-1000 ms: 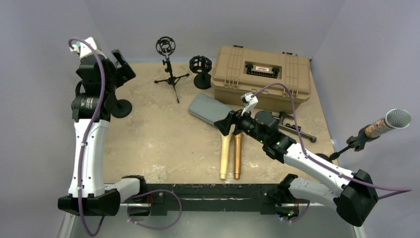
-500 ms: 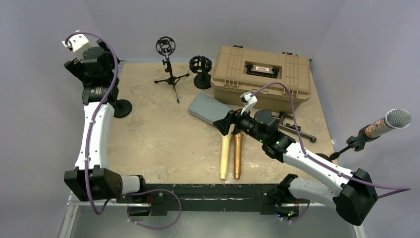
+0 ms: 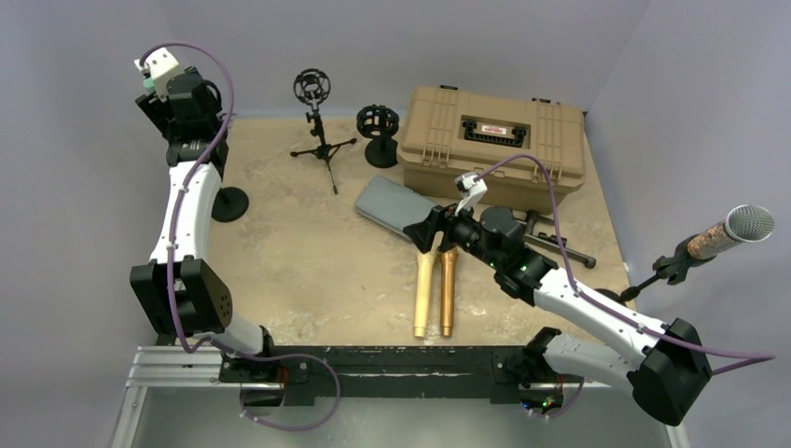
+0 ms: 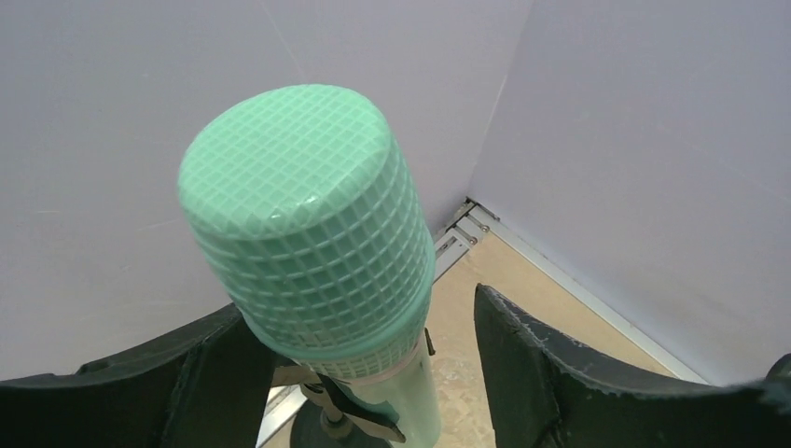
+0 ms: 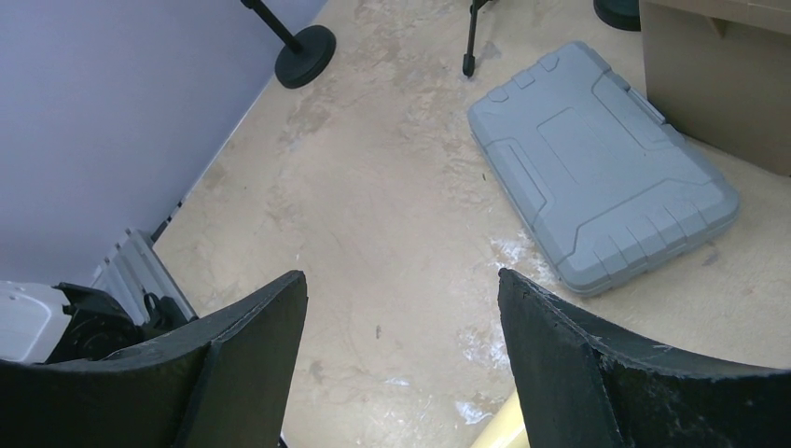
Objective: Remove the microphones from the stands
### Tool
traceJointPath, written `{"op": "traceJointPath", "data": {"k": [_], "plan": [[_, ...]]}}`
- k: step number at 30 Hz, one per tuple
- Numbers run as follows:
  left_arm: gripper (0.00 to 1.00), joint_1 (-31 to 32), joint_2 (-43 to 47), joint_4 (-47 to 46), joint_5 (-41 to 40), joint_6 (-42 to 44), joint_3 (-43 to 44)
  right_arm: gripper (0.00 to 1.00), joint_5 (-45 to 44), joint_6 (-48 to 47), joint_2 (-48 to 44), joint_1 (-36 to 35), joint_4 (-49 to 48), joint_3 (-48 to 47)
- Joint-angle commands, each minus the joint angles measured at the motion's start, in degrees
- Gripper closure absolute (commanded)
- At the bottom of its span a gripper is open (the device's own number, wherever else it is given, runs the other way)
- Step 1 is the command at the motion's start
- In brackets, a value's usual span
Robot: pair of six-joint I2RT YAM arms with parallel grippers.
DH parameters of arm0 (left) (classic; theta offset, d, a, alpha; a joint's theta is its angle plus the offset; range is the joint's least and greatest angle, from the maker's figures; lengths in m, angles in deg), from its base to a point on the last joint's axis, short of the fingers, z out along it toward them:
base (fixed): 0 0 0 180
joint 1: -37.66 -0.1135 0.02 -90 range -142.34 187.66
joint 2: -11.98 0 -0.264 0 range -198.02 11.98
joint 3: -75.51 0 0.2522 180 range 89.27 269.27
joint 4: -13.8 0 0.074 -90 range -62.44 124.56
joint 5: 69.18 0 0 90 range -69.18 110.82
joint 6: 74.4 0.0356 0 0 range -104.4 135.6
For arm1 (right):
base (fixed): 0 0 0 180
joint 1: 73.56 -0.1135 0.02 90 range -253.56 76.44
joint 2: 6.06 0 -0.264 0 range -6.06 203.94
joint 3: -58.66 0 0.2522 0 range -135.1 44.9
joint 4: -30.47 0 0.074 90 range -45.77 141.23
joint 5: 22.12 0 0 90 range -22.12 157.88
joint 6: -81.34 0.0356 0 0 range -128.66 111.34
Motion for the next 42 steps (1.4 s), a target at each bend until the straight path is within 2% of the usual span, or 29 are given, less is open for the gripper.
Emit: {"op": "traceJointPath", "data": {"k": [1, 4, 7, 13, 15, 17, 22, 25, 31, 35, 39, 42], "plan": [[0.34, -0.90, 0.72, -5.66, -1.05, 0.90, 0.44, 0.26, -1.68, -0.73, -2.51, 0.35, -1.22, -0.95], [0.53, -0.88, 2.62, -4.91, -0.44, 0.07, -0.66, 0.27, -2.27, -0.89, -3.04, 0.30, -0.53, -1.10], [0.75, -0.88, 5.93, 1.06, 1.73, -2.30, 0.56, 0.26, -2.28, -0.84, -3.38, 0.27, -0.37, -1.07], [0.91, -0.73, 13.99, 7.38, 7.04, -5.74, -1.93, 0.26, -1.29, 0.28, -3.21, 0.33, -1.85, -0.41], [0.99, -0.51, 16.68, 10.01, 9.45, -6.89, -2.69, 0.27, -0.87, 0.55, -2.96, 0.28, -2.03, -0.54], [1.00, 0.68, 19.33, 12.20, 10.93, -6.87, -3.59, 0.27, -0.59, 0.73, -2.76, 0.34, -2.01, -0.54], [1.00, 12.64, 26.34, 14.00, 9.54, -2.87, -7.71, 0.27, -0.26, 0.72, -2.58, 0.30, -1.68, -0.60], [1.00, 17.75, 31.20, 13.32, 11.15, -5.10, -12.27, 0.27, -0.88, 0.05, -2.17, 0.28, -0.41, -1.22], [1.00, 28.28, 34.45, 17.75, 14.73, -8.73, -13.69, 0.27, -1.47, -0.95, -1.93, 0.29, 1.55, -2.71], [1.00, 38.60, 34.51, 22.02, 7.65, -10.16, -12.84, 0.27, -1.42, -1.47, -1.68, 0.28, 2.28, -3.55], [1.00, 50.80, 33.03, 22.41, -0.75, -11.48, -12.61, 0.27, -1.65, -1.53, -0.95, 0.32, 2.82, -4.15], [1.00, 56.36, 31.48, 21.15, -3.96, -11.66, -12.90, 0.26, -0.64, -1.58, -0.11, 0.31, 2.92, -4.66]]}}
